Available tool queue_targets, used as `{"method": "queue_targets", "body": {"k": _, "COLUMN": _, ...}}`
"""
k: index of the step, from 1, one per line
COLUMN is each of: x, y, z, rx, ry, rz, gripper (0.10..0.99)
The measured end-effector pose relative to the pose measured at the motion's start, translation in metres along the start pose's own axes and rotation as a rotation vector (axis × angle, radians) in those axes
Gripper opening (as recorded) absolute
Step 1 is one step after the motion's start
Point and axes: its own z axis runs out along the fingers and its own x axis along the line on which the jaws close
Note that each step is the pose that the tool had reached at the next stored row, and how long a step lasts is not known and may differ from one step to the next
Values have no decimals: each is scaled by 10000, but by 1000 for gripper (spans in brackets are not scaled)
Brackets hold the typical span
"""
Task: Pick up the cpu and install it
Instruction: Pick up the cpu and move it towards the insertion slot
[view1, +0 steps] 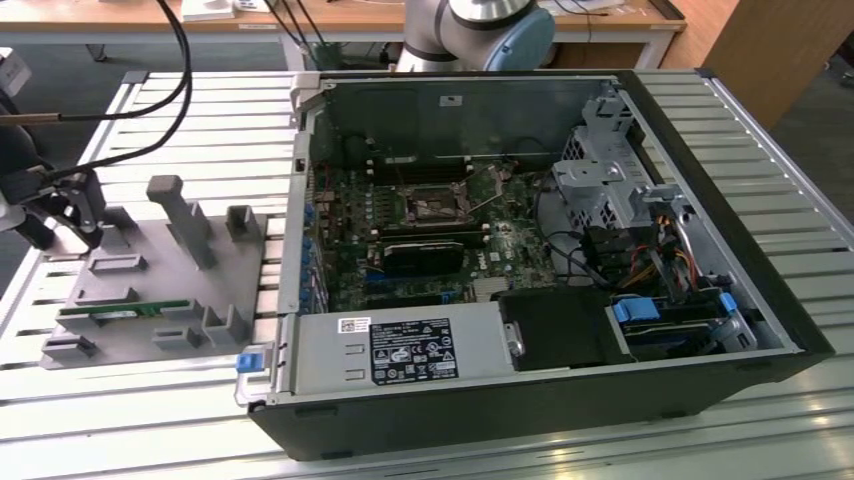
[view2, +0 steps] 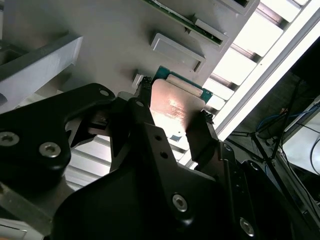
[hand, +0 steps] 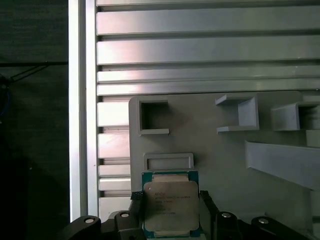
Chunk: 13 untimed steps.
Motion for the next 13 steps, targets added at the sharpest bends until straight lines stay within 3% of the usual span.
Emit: {"method": "queue_targets", "body": {"k": 13, "x": 0, "y": 5, "z": -86, "rx": -6, "ry": 1, "rz": 0, "gripper": 533}}
